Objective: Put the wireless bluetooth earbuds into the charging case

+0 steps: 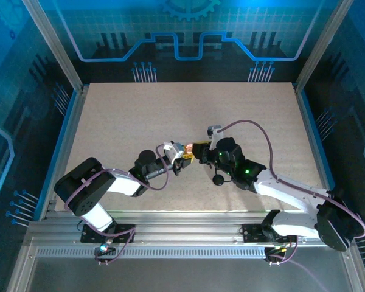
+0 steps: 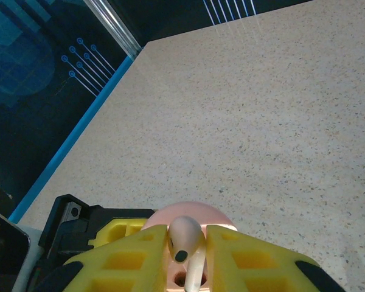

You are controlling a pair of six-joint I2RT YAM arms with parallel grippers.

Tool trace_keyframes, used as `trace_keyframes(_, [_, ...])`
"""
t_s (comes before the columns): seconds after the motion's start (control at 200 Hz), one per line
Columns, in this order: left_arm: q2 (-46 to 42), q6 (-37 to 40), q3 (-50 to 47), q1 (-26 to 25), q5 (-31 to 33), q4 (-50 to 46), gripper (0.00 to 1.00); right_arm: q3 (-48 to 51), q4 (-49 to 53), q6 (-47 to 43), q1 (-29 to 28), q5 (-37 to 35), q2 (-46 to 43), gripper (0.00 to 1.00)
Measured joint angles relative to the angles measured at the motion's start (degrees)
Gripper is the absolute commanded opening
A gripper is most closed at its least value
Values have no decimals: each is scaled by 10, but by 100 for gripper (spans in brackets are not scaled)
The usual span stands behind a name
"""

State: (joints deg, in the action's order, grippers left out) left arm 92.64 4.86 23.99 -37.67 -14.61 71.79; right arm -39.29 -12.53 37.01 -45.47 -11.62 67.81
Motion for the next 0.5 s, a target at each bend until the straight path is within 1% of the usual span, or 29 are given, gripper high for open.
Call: trace_keyframes(0.5, [0,-8,0,0,0,8,11,0,-32,2,0,1,30,23])
